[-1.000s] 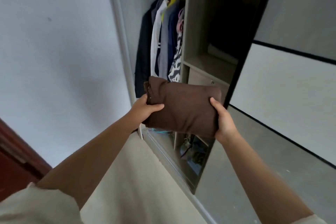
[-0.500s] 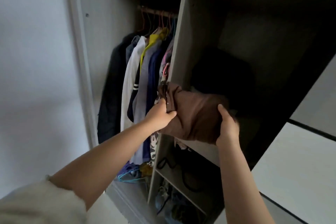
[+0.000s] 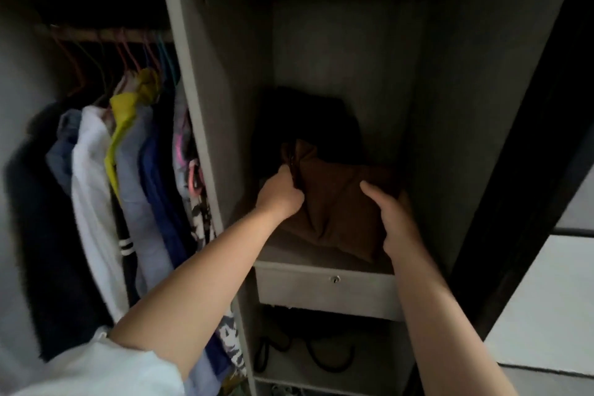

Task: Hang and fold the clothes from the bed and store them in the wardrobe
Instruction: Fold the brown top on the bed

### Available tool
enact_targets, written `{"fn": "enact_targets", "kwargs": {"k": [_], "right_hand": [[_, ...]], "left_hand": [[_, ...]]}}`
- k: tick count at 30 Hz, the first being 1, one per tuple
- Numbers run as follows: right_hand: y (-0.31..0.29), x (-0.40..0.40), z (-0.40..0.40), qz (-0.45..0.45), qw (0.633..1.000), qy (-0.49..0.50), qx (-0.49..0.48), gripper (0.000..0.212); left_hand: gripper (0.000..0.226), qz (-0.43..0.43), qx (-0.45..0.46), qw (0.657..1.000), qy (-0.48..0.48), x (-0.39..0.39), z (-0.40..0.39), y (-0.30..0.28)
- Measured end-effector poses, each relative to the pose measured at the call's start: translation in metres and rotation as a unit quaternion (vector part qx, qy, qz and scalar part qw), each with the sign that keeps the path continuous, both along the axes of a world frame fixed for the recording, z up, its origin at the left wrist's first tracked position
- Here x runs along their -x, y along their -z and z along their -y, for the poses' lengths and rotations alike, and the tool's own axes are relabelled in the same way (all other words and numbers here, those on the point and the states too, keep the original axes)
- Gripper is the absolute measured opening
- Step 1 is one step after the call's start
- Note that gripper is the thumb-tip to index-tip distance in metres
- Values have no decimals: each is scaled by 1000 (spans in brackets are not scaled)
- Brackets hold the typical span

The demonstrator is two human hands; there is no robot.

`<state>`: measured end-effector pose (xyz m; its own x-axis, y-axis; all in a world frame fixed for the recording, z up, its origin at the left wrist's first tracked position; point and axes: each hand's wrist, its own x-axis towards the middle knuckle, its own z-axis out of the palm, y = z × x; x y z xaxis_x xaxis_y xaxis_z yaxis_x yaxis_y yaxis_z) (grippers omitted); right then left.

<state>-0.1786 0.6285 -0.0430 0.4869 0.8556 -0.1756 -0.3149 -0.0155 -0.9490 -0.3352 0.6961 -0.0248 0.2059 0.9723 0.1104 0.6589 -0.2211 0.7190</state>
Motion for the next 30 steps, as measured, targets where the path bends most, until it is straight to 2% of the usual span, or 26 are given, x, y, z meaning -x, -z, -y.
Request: {"fn": "enact_targets", "kwargs": {"k": [4,9,11,15,19,23,27,30], "right_hand": [[11,2,-13,3,991,126,-52,80],[8,-4,-20,10,947,293,-127,72],[5,-8,-27,-4,935,325,-143,74],[3,-17,-51,-2,930,339,-143,106],[16,-45,-85,17,930,342,-133,79],[39,-67,-125,-16,932,346,-105,77],[64,-81,-149,-26,931,364,-12,74],[78,-90,-150,16,923,380,61,63]], "left_hand": [[33,-23,-33,993,111,-39,-55,-13],[34,-38,-87,963,252,-105,-86,-49],[31,-47,-93,953,283,-128,-93,-61],[35,-53,-111,950,288,-169,-120,-72],[41,-82,-133,950,269,-208,-158,-70],[46,-174,-158,934,271,-236,-193,-52],[35,-239,-134,923,272,-243,-217,-19],[37,-272,-143,903,301,-250,-230,8]]}}
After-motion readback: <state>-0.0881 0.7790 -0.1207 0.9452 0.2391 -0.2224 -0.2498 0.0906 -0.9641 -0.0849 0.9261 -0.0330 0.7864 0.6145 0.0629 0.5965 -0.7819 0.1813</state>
